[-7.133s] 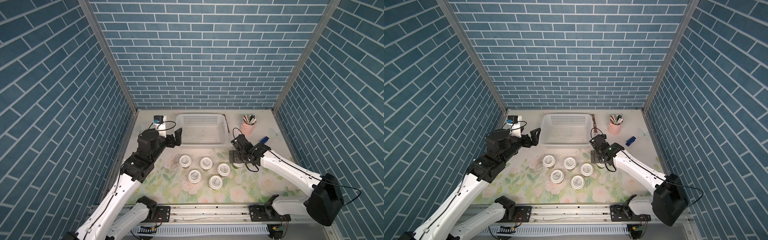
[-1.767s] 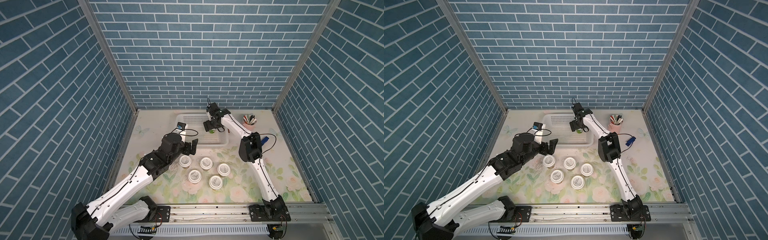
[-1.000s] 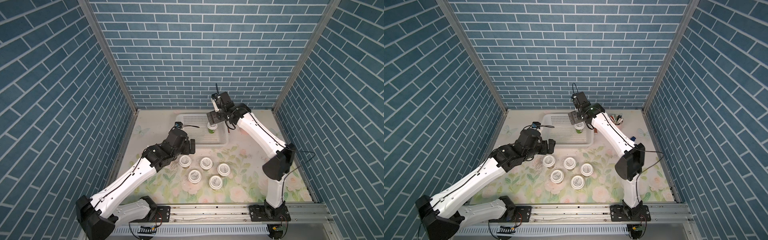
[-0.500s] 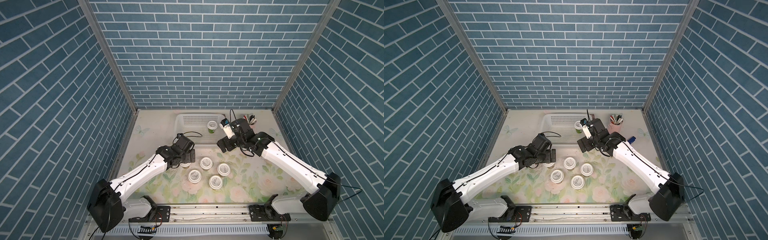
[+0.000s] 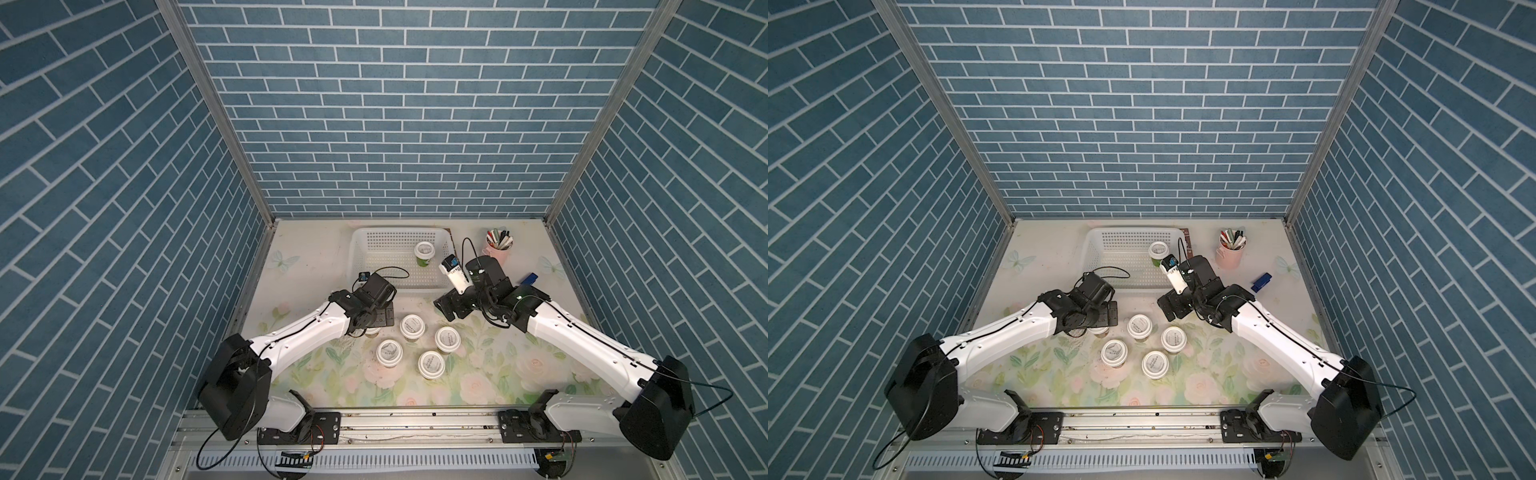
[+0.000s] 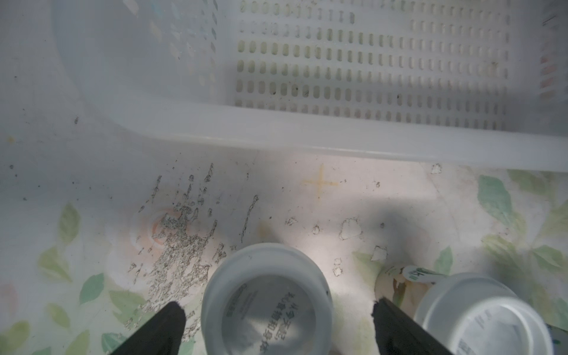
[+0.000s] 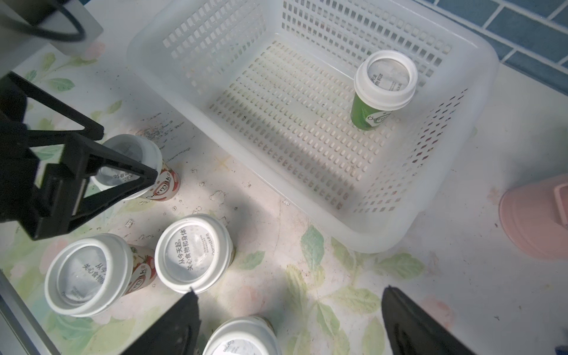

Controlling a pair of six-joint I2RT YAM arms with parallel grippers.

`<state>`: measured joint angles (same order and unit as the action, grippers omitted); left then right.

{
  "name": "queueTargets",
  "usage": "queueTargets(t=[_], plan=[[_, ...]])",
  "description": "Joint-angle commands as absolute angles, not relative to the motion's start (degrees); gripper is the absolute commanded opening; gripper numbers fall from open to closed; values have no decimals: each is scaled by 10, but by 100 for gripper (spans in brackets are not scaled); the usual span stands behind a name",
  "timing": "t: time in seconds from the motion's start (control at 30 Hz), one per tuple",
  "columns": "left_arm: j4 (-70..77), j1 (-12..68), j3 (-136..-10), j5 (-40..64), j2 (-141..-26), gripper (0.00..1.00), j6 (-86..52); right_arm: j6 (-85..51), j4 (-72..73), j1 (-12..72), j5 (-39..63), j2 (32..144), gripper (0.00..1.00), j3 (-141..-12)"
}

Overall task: Put the yogurt in the basket
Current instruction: Pick up the yogurt from the center of the board.

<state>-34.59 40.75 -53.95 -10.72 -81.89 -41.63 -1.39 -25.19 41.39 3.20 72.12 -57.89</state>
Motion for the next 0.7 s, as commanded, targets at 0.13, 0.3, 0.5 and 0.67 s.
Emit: queueTargets(t=[0.13,0.3,0.5,0.67], plan=[[-354,412,-548,-111,-853,100,-418,9,-231,416,40,704,96,-568],[-340,412,-540,-114,-867,100,-420,9,-225,416,40,708,96,-560],[-338,412,-541,-119,-881,99,-419,9,-223,416,40,711,96,-559],[-344,413,-539,-121,-888,91,-419,8,-224,416,40,713,96,-559]])
